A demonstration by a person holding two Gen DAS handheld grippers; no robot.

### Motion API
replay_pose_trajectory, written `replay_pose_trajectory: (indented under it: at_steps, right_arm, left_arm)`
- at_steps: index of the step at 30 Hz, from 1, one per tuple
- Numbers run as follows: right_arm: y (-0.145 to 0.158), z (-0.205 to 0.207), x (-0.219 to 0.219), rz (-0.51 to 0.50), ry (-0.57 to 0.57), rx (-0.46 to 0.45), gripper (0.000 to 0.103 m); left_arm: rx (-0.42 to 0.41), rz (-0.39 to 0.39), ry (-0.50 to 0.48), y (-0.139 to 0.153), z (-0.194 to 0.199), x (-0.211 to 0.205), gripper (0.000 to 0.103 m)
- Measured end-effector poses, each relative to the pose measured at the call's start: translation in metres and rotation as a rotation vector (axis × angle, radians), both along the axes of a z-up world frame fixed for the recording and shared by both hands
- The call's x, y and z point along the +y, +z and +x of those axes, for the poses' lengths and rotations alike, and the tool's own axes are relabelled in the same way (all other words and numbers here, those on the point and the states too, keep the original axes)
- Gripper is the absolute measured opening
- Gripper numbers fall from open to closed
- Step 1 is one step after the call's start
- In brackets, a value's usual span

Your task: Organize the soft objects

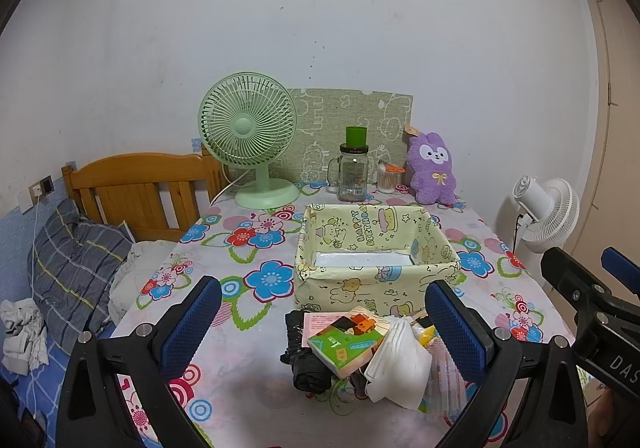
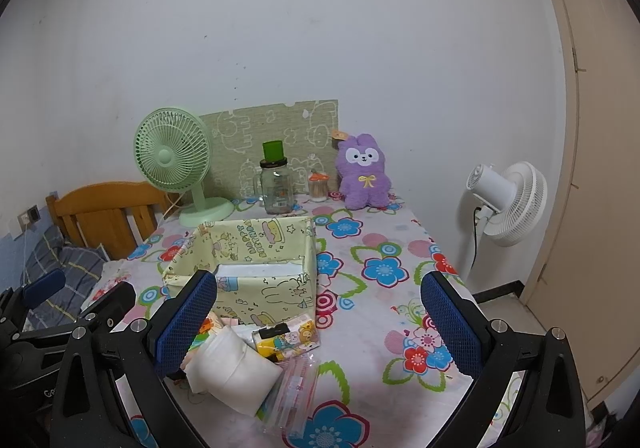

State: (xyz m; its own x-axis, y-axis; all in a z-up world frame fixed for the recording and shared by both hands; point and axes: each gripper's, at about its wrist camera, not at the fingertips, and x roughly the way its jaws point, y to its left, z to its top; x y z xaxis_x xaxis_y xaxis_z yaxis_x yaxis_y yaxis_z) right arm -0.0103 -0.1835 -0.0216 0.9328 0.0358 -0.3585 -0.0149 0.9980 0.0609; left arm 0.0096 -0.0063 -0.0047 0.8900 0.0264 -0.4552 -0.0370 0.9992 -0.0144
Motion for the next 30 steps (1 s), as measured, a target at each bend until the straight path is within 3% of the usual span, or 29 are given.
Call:
replay_pose_trajectory:
  at_steps: [30]
  right_arm:
    - [-0.0027, 0.0018, 0.0020, -0.001, 0.006, 0.011, 0.103]
  left_arm:
    - [0.014, -0.017, 0.006, -0.0075, 0.0016, -0.0090, 0.098]
